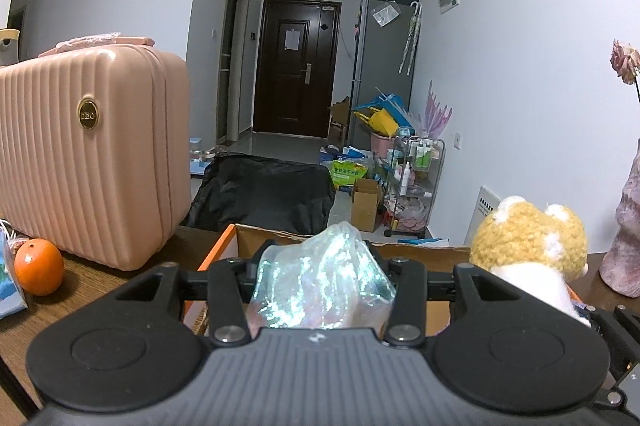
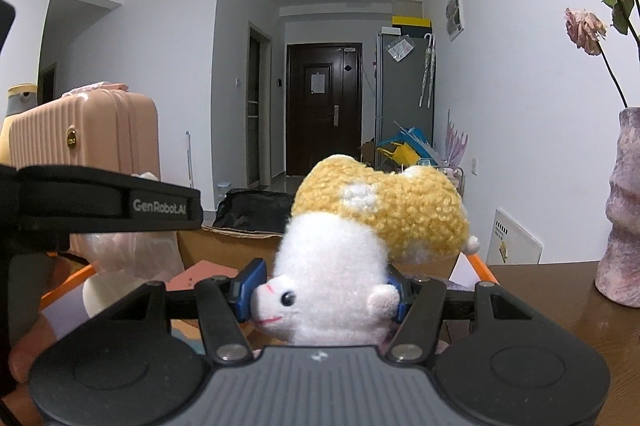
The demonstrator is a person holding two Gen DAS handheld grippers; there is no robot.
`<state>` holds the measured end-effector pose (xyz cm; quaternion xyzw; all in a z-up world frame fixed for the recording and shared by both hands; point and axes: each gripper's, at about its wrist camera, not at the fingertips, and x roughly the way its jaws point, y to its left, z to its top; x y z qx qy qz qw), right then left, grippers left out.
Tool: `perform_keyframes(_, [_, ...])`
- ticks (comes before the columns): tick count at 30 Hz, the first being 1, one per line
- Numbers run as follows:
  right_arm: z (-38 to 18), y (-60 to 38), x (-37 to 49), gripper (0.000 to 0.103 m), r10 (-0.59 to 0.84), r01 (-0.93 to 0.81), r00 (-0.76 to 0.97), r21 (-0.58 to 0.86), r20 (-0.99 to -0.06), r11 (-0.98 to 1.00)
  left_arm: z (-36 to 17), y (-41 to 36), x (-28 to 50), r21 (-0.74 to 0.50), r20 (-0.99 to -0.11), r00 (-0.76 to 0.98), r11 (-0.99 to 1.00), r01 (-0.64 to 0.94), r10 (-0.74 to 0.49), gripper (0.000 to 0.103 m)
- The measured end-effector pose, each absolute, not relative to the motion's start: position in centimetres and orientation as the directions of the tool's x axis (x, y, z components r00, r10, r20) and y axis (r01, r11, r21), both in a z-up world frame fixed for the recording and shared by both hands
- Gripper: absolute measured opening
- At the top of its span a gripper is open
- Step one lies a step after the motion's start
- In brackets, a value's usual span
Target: Organize soft objects
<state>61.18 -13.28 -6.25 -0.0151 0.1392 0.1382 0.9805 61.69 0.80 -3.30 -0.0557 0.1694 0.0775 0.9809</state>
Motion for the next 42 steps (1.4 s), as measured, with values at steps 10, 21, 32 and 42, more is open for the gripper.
perform_keyframes(10, [-6.0,-13.6,61.6,0.103,0.237,-0.236,0.934,0.037,-0.267,0.971,-2.9,1.7,60.6,-0.086,-0.293,0.932,0.964,-0.250,0.215,0.103])
perform_keyframes(21, [-6.3,-13.8,61.9,0.103,0.214,-0.209,0.935,0.047,-0.284,0.977,-2.9,1.3,60.1,-0.061,-0.282,0.928,0.961,-0.269,0.242,0.103])
perform_keyframes(32, [-6.3,-14.8,60.3,0.103,0.204,-0.198,0.947,0.047,-0.248,0.979,-3.0,1.1,58.9,-0.040,-0.268,0.927,0.958,-0.283,0.263,0.103])
perform_keyframes(42, [-6.0,-15.5,57.1,0.103,0.193,-0.196,0.957,0.008,-0.218,0.981,-2.9,1.0,56.0,-0.015,-0.247,0.930,0.958,-0.286,0.273,0.103])
